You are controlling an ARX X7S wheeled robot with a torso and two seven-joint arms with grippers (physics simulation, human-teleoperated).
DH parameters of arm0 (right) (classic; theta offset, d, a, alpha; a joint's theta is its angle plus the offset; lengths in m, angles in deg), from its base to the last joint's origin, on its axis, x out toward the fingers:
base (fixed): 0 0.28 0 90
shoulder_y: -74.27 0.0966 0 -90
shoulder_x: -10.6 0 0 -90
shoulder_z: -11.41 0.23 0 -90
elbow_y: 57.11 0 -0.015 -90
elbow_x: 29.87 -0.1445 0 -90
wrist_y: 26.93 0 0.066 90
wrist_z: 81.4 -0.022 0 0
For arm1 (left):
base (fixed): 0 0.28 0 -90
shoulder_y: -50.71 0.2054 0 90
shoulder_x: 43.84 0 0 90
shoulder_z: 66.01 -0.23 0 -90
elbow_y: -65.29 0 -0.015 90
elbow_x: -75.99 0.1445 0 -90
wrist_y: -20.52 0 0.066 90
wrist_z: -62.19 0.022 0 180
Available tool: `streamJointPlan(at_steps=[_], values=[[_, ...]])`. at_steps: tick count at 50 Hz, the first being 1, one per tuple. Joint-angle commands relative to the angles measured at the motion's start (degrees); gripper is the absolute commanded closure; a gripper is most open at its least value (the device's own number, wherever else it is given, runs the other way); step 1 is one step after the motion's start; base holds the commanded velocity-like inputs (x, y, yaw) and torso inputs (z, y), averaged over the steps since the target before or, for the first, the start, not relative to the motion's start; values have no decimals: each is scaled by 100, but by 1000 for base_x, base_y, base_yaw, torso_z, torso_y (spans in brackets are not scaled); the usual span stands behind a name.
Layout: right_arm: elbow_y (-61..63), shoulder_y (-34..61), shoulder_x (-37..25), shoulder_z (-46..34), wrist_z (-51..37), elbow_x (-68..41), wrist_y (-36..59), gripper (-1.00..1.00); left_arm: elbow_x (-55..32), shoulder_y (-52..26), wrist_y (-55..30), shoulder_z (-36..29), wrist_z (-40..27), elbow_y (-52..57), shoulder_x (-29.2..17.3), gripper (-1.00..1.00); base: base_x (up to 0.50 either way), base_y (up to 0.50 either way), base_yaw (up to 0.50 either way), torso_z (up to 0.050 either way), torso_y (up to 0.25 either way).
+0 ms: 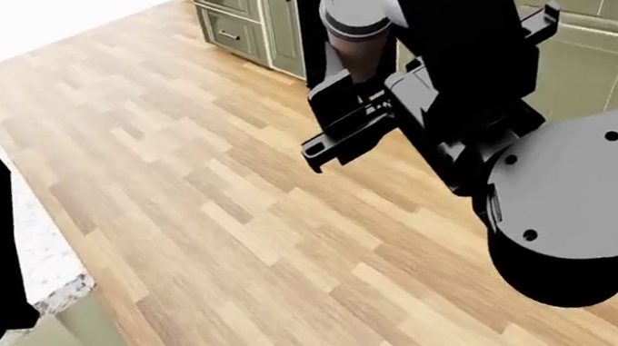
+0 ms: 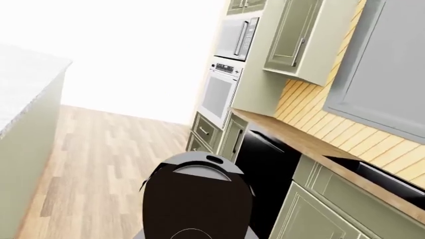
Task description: Move the drinks to the dining counter.
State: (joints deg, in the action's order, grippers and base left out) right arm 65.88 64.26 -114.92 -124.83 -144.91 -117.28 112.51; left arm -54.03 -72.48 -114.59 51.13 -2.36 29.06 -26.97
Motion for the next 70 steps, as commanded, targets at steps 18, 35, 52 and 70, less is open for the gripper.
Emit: streamJointPlan(at_steps=[18, 35, 52, 70], values=[[-22, 172, 22, -190, -293, 136, 343, 100, -23, 6, -81, 59, -34, -6, 68, -100, 0, 0, 500, 0, 0], [-218, 289, 97, -329, -652, -147, 556, 100, -26, 17, -123, 78, -49, -8, 116, -100, 0, 0, 500, 0, 0], [-106, 296, 105, -386, -426, -72, 564, 100, 36, -70, -77, -65, -12, -22, 94, -100, 17, 44, 500, 1, 1], [-94, 275, 100, -410, -367, -87, 541, 100, 21, -27, -145, -2, -41, -14, 170, -100, 32, 106, 500, 0, 1]])
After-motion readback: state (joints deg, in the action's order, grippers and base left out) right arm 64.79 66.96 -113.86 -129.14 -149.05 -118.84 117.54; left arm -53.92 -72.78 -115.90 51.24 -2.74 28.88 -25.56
